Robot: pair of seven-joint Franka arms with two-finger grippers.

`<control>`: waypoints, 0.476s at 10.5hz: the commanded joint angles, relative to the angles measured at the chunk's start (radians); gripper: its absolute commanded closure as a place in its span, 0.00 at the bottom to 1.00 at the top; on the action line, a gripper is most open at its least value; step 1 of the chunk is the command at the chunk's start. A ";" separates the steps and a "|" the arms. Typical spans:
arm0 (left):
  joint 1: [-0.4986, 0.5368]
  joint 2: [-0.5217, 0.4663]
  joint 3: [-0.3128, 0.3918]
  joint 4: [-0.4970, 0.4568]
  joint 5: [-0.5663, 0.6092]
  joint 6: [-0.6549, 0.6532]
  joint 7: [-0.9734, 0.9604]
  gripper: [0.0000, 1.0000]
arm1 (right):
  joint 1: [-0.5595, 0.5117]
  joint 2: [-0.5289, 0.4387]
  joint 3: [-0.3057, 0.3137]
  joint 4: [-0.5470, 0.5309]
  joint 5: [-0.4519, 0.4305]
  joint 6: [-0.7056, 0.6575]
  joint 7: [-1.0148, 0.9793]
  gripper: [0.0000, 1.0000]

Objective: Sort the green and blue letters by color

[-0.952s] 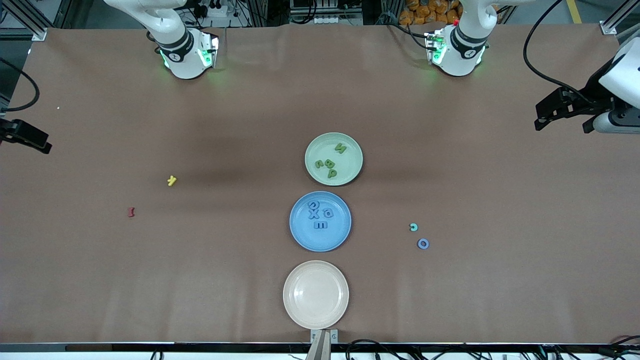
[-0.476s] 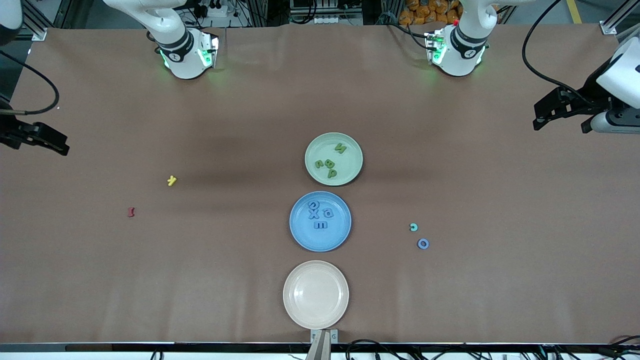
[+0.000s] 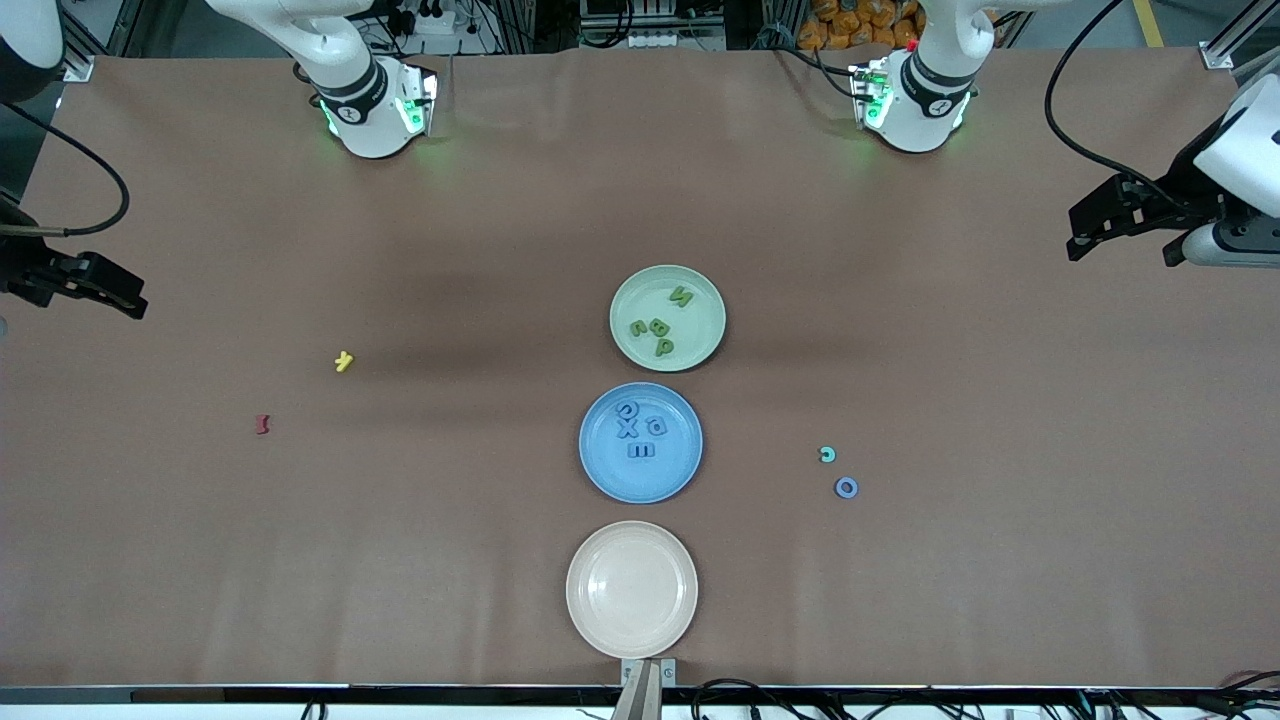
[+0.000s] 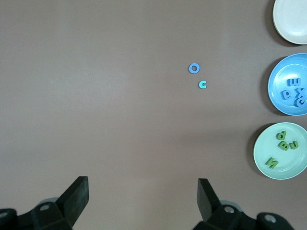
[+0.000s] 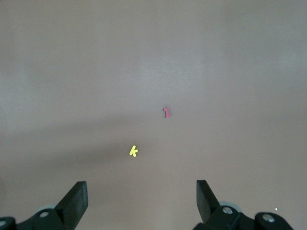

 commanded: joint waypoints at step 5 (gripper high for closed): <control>0.007 -0.004 0.000 0.002 0.008 0.002 -0.006 0.00 | -0.001 -0.018 -0.004 -0.008 0.012 0.011 0.017 0.00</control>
